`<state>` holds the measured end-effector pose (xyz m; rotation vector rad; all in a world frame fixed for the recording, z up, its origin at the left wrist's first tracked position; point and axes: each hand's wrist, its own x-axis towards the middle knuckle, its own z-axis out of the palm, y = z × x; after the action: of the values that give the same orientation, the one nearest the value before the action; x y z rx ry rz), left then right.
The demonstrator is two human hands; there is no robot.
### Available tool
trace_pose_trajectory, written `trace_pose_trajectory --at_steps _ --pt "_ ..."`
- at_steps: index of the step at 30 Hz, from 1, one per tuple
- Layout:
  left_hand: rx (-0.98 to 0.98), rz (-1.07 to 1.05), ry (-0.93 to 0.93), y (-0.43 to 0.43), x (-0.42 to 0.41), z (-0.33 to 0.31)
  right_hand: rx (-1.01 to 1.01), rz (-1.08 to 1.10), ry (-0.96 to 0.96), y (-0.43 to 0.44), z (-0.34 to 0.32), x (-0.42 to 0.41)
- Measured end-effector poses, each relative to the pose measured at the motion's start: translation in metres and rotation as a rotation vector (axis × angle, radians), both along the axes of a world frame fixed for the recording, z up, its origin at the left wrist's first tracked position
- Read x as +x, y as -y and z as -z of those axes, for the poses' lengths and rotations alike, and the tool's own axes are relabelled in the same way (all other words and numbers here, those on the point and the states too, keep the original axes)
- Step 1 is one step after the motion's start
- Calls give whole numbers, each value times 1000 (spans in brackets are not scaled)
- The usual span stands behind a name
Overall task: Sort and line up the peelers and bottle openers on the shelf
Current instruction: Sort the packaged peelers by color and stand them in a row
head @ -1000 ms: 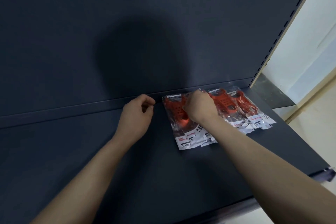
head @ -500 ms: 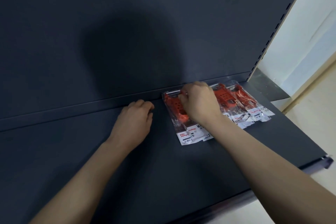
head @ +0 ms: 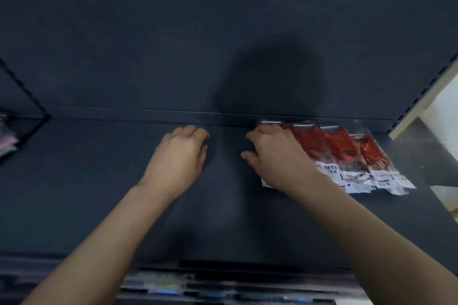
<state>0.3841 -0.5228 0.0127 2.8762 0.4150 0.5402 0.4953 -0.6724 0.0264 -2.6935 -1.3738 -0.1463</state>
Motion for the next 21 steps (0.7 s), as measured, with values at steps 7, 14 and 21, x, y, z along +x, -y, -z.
trace_pose_trajectory --at_steps 7,14,21 --pt "112 -249 -110 0 -85 -9 -5 -263 22 -28 -10 -41" --pt "162 -465 -112 -28 -169 -14 62 -486 16 -80 -15 -104" --pt "135 -619 -104 -85 -275 -9 31 -623 39 -165 -12 -191"
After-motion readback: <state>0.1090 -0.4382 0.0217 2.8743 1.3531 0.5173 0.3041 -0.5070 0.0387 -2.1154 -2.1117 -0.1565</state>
